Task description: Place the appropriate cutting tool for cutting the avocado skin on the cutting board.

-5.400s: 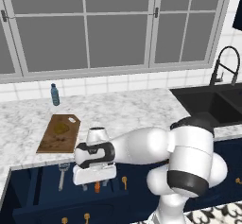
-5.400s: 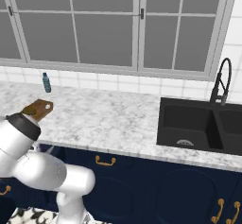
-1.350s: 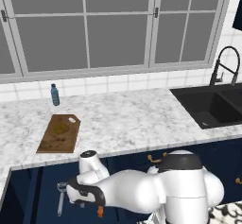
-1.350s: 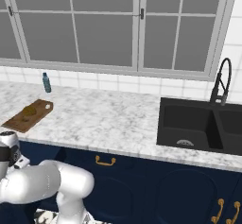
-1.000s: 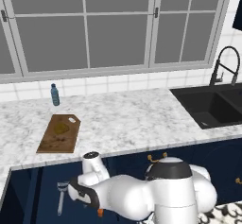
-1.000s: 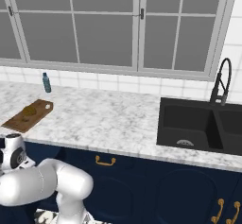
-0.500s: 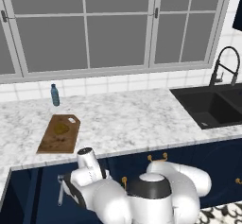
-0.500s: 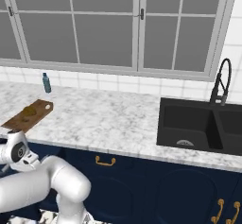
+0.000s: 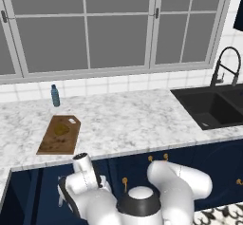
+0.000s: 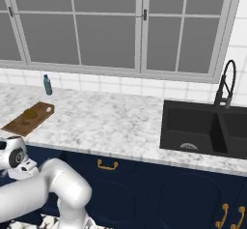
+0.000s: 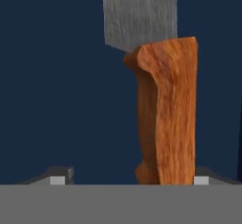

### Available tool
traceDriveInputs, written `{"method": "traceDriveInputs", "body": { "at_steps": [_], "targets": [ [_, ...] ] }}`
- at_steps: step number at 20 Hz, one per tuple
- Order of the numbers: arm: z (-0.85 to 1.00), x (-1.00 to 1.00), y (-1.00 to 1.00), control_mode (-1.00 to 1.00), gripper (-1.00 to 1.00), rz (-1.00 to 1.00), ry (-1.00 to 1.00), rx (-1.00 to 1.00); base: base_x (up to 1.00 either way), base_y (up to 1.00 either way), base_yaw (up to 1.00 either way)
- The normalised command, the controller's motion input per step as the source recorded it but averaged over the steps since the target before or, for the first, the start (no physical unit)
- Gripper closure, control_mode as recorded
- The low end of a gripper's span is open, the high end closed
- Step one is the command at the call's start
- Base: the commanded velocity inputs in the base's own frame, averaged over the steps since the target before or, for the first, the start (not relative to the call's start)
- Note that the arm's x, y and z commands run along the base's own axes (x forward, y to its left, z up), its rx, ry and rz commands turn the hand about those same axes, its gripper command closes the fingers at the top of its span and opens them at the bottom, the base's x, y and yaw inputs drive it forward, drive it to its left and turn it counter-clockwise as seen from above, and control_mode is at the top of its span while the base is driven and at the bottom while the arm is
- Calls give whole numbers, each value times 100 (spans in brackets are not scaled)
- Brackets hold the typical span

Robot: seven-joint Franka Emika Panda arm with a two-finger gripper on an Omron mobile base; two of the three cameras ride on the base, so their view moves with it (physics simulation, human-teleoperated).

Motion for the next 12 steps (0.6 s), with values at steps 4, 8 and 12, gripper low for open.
{"method": "traceDriveInputs", "body": {
  "at_steps": [4,8,12],
  "targets": [
    [-51,-48,0,-100,-100,1,-3,11,0,0,0],
    [-42,-18,-14,-100,-100,0,-15,8,0,0,0],
    [-66,-28,-16,-100,100,0,-14,19,0,0,0]
  ]
}}
